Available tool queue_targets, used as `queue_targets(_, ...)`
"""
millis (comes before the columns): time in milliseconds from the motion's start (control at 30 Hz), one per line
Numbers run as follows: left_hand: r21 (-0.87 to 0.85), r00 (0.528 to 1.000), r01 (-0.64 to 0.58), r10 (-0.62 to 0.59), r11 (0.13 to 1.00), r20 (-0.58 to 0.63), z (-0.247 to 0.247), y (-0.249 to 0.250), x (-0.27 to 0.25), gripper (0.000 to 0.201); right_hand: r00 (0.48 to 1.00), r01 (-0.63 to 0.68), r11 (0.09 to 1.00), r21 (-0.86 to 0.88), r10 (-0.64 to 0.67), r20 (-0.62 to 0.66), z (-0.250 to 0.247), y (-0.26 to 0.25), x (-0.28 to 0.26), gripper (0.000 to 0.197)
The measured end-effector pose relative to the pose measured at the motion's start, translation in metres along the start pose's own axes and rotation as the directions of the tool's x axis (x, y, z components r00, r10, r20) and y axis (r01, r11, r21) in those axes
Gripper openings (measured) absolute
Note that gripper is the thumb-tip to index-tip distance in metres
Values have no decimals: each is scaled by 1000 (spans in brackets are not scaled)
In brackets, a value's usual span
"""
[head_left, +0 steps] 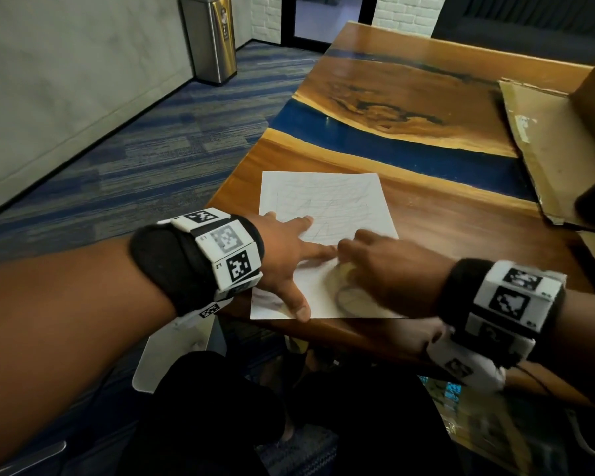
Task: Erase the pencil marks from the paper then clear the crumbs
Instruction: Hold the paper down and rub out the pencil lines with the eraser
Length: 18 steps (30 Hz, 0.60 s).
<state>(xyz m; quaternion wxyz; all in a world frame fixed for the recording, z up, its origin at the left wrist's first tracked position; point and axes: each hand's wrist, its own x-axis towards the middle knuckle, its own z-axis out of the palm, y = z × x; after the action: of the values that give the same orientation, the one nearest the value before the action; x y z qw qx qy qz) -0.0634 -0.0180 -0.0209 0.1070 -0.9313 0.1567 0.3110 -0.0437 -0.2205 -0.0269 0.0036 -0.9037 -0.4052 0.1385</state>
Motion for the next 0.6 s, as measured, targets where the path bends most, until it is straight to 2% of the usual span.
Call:
queue_targets(67,1,1000,-2,2,1000,0,-1,1,0,115,979,187,982,11,-187,76,8,-15,-12,36)
queue_targets(100,6,1000,0,0,1000,-1,-1,1,1,115,972,214,977,10,-214,97,8,-14,-14,34)
queue_targets(200,11,1000,3,-3,1000,-4,-1,1,1,115,1000,-10,1000,-18,11,27,-3,8,-5,28)
queue_targets(233,9,1000,2,-2,1000,-7,0,1,1,115,999,-51,999,-19,51,0,-2,12,-5,28)
queue_targets(267,10,1000,1,-1,1000,-9,-1,1,1,116,999,-38,999,-21,38,-5,-1,9,-7,29)
queue_targets(367,7,1000,5,-5,1000,-2,-1,1,1,116,979,198,980,-17,-197,58,8,-15,-19,36)
queue_targets(400,10,1000,7,-7,1000,0,-1,1,1,117,971,228,973,-29,-225,78,8,-15,-20,37)
queue_targets(433,16,1000,8,-8,1000,1,-1,1,1,117,979,196,980,-32,-194,69,5,-9,-17,37)
queue_targets(533,14,1000,15,-15,1000,-1,-1,0,1,117,996,-82,996,20,81,39,-3,14,-6,31)
queue_targets(600,21,999,16,-16,1000,-30,-1,1,2,116,992,-123,992,-7,123,39,-1,19,-3,29)
